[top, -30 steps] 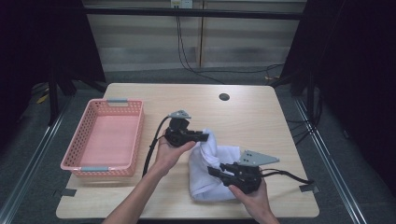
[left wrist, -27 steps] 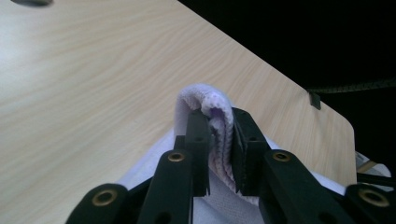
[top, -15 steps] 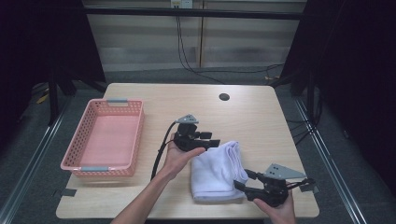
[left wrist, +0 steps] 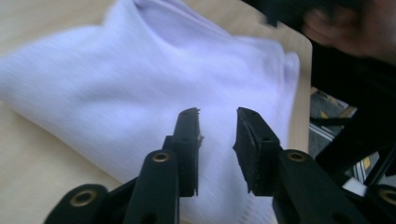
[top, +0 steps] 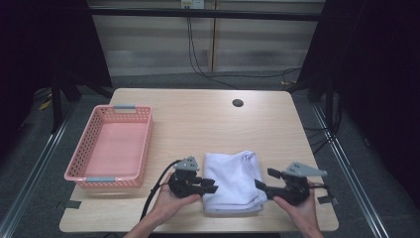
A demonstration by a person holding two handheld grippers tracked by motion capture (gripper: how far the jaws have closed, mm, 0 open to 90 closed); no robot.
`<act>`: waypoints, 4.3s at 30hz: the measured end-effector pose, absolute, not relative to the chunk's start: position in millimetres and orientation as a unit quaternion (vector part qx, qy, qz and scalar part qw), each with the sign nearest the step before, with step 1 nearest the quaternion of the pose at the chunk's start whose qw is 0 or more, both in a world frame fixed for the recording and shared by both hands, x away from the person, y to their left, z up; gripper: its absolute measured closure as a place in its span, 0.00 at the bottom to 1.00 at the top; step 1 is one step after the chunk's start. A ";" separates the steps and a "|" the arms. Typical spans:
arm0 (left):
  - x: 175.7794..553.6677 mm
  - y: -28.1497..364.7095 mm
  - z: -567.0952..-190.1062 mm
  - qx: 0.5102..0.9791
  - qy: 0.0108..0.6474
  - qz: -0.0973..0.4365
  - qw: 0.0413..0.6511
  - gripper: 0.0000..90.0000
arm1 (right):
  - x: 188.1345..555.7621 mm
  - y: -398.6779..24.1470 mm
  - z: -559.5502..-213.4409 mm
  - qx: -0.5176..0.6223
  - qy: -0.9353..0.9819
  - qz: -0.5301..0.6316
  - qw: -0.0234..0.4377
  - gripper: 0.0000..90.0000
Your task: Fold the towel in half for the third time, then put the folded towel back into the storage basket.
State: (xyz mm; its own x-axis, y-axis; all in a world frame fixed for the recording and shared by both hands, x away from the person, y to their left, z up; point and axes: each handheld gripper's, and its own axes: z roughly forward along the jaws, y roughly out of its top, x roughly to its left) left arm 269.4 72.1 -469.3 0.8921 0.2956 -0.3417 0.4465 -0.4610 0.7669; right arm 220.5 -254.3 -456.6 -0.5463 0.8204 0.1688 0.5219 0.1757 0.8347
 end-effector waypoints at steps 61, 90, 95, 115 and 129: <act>232.4 82.3 -497.8 0.881 0.232 -0.066 0.407 0.34 | 334.1 -249.4 -503.4 0.426 0.807 0.406 0.044 0.32; 241.9 84.1 -472.3 0.881 0.207 -0.050 0.423 0.84 | 307.3 -249.6 -485.5 0.412 0.806 0.425 0.025 0.80; 245.5 97.4 -457.0 0.869 0.212 -0.047 0.445 0.84 | 311.7 -244.7 -472.2 0.409 0.794 0.449 0.021 0.80; 258.2 143.2 -419.5 0.835 0.243 -0.016 0.494 0.84 | 336.1 -210.4 -416.7 0.365 0.790 0.491 0.042 0.80; 257.9 176.1 -404.5 0.823 0.268 0.011 0.501 0.84 | 358.2 -173.1 -399.2 0.331 0.796 0.507 0.031 0.81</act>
State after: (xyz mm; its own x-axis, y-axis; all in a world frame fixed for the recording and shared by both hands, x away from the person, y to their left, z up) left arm 257.9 176.1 -404.5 0.8564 0.4519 -0.2497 0.4293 -0.3549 0.8305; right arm 358.2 -173.1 -399.2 -0.7793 0.5573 0.2864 0.4951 0.2676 0.8266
